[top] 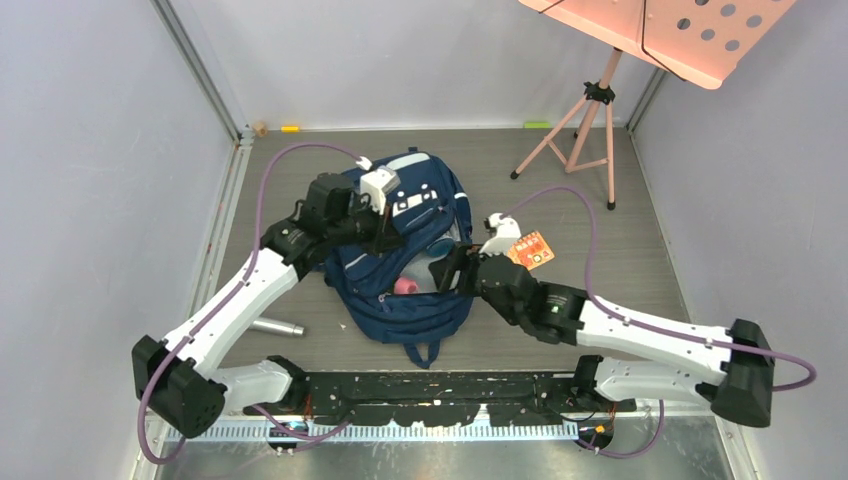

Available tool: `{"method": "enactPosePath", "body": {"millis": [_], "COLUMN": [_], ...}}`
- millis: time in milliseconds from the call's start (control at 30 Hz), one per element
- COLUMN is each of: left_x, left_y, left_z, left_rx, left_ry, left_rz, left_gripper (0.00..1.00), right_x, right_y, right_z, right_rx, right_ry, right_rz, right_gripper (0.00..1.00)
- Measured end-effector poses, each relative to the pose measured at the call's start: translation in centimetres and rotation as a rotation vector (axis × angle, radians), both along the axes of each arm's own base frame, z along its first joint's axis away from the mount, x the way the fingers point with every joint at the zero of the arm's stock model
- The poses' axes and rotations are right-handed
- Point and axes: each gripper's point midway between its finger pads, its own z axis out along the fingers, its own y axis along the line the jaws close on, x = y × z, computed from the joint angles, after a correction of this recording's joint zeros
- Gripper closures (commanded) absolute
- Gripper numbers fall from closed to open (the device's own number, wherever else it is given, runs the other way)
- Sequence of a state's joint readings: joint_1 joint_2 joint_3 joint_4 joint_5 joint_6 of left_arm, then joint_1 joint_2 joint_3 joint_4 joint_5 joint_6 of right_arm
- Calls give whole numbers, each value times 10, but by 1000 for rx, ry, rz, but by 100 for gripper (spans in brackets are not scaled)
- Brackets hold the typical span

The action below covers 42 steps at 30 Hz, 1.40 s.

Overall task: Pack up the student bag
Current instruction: Place the personal item in the student bag, then zip the student bag at the center of the board.

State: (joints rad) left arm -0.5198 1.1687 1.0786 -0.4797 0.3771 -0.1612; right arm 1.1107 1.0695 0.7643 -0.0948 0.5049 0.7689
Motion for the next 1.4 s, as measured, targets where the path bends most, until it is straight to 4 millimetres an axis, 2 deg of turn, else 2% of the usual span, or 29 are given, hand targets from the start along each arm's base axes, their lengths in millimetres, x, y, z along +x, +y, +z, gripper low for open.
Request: {"method": "enactPosePath", "body": {"millis": [67, 200, 333, 467, 633, 733, 833, 933, 1033, 1133, 1267, 1400], "left_x": [-2, -13, -29, -46, -63, -72, -71, -57, -40, -36, -40, -42], "left_y": [-7, -24, -44, -49, -32, -16, -4, 17, 52, 80, 104, 117], "left_z": [-4, -18, -34, -41, -20, 11, 30, 29, 0, -28, -52, -62], "left_rx": [26, 89, 143, 145, 79, 2, -48, -73, -75, -88, -139, -191], "left_ry": [3, 35, 76, 126, 95, 23, -11, 4, 82, 136, 200, 225], "left_rz": [-21, -91, -185, -226, -168, -97, -32, 96, 275, 413, 543, 633], "left_gripper": [99, 87, 65, 38, 10, 7, 6, 5, 4, 4, 3, 3], "right_x": [-1, -3, -3, -2, -3, -3, -3, -5, -9, -17, -39, -58], "right_y": [-18, -51, -71, -81, -86, -86, -86, -83, -76, -61, -26, 13], "right_z": [-1, 1, 11, 14, 10, 9, 9, 8, 4, -3, -17, -21], "right_rx": [-32, -87, -101, -118, -152, -157, -158, -159, -162, -166, -190, -242], "right_ry": [-5, -28, -60, -76, -77, -78, -76, -70, -56, -40, -22, -33], "right_rz": [-36, -103, -148, -171, -171, -169, -165, -148, -115, -68, 27, 93], "right_gripper": [18, 18, 17, 17, 17, 18, 22, 26, 28, 30, 32, 33]}}
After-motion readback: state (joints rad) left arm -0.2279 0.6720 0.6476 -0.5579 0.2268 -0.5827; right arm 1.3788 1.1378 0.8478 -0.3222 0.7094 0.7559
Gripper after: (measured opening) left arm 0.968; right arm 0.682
